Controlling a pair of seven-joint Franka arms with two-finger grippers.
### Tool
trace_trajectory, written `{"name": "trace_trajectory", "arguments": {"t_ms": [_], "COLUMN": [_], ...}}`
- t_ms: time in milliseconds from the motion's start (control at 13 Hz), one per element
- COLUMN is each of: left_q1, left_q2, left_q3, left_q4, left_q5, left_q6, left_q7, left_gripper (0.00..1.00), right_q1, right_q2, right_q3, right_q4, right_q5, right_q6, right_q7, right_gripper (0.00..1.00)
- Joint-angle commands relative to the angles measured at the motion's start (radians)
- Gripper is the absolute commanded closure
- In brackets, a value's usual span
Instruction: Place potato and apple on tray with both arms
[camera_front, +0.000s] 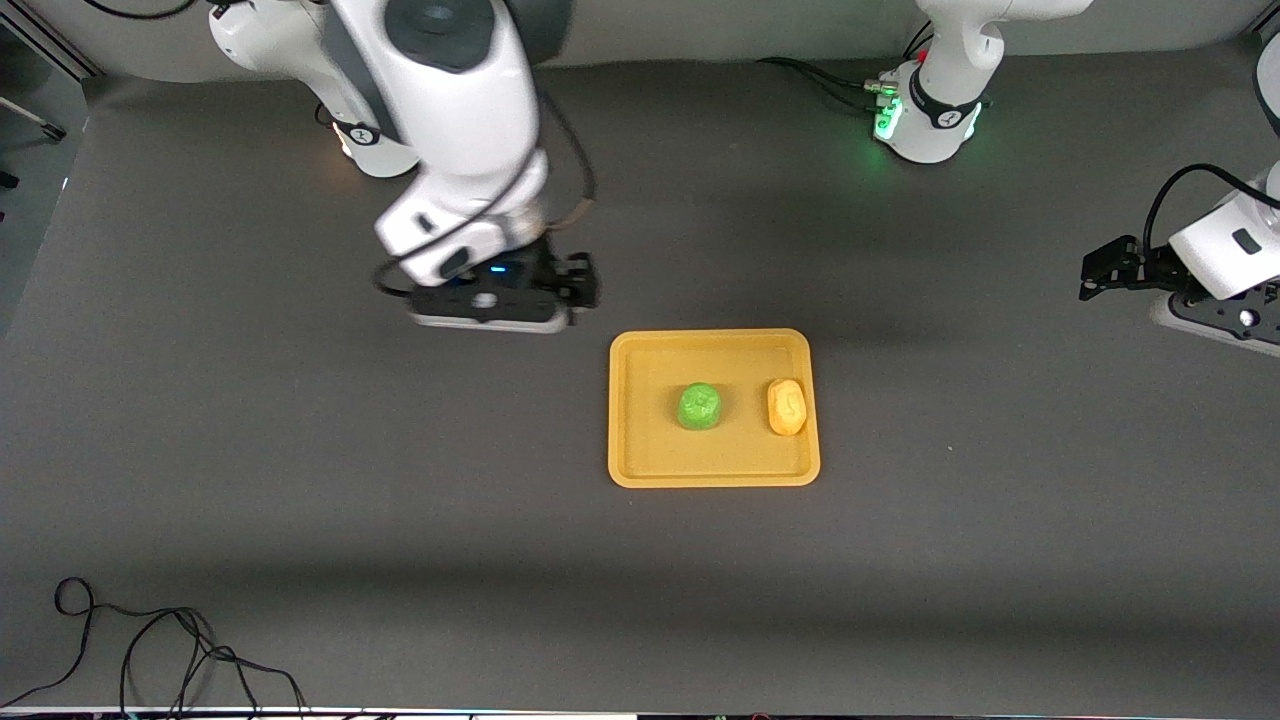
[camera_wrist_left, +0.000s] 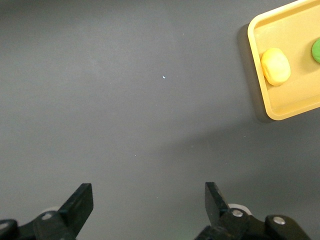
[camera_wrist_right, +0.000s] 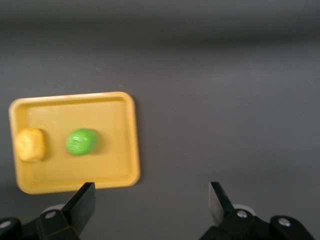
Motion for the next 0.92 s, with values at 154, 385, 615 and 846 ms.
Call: {"name": "trace_trajectory", "arguments": {"t_ms": [154,385,615,846], "left_q1": [-0.006,-0.003,0.010,0.030], "left_q2": [0.052,0.012,0.003,-0.022], "left_q3": [0.002,0.006,0.012,0.010], "left_q4": [0.051,0.032,0.026,0.026], "left_q5": [-0.002,0.000,0.007,0.051], "left_q6": [0.017,-0.014,-0.024,-0.058], "left_q7": [-0.015,-0.018,-0.019,-0.025], "left_gripper": [0.00,0.00,0.00,0.00], "right_q1": [-0.332,-0.575,-0.733,-0.739], "right_q2": [-0.318,-0.362,-0.371,-0.369], "right_q3": [0.087,0.178,0.213,0.157], "right_q4": [-0.364,-0.394,-0.398,-0.403], "right_q5": [0.003,0.006,0.049,0.051], "right_q6": [0.027,0.024,0.016,0.005], "right_q7": [-0.311,-0.462,-0.583,-0.600], "right_gripper": [0.00,0.00,0.00,0.00]}}
